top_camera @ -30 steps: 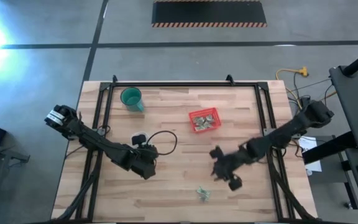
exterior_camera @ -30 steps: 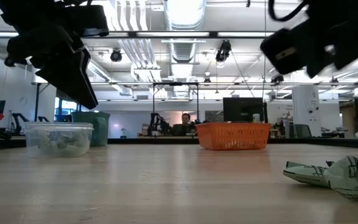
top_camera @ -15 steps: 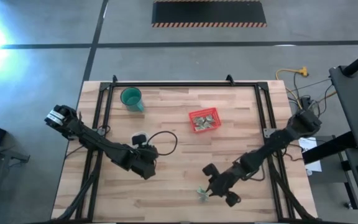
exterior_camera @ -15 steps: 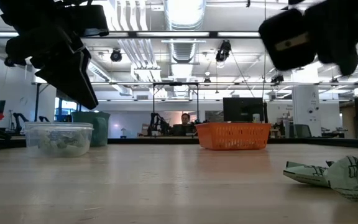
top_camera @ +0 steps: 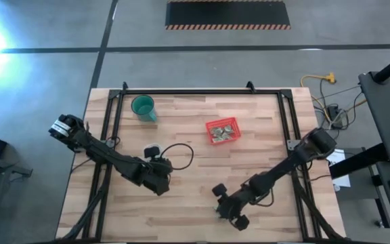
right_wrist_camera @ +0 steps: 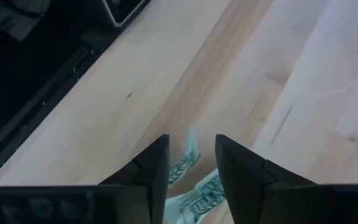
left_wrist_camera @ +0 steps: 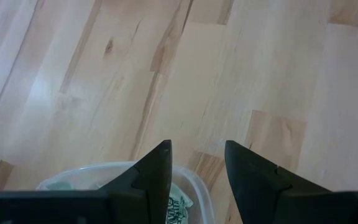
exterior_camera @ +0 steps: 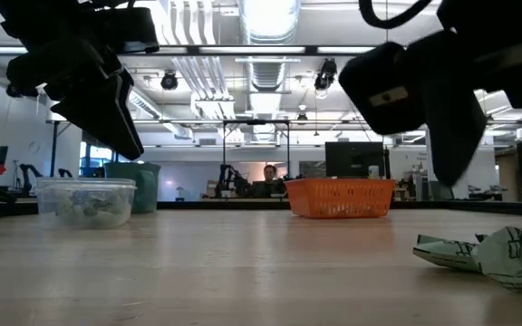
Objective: Pick and place items into bin
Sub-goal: Put the light green stevia packet into the orange bin
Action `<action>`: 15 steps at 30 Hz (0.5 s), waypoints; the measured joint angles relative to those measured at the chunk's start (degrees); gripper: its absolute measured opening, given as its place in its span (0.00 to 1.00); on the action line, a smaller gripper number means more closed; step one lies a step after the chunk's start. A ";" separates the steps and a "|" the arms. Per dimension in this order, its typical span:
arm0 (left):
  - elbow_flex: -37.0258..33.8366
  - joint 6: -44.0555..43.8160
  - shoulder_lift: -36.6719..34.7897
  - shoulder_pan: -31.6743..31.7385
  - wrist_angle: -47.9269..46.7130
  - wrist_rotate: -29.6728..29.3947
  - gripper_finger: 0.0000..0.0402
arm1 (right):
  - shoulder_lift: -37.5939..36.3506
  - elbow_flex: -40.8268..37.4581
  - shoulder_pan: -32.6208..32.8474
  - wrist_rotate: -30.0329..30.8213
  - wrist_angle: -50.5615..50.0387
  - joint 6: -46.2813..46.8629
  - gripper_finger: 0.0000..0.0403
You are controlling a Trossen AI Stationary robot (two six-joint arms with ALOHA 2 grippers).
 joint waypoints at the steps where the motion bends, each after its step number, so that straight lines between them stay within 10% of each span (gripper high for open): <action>1: 0.00 0.02 0.02 0.00 -0.10 0.02 0.33 | 0.49 0.22 0.00 -0.03 -0.22 0.34 0.30; 15: -0.04 0.00 0.02 0.02 0.01 0.00 0.33 | 2.30 0.45 0.00 -1.78 -1.31 0.22 0.41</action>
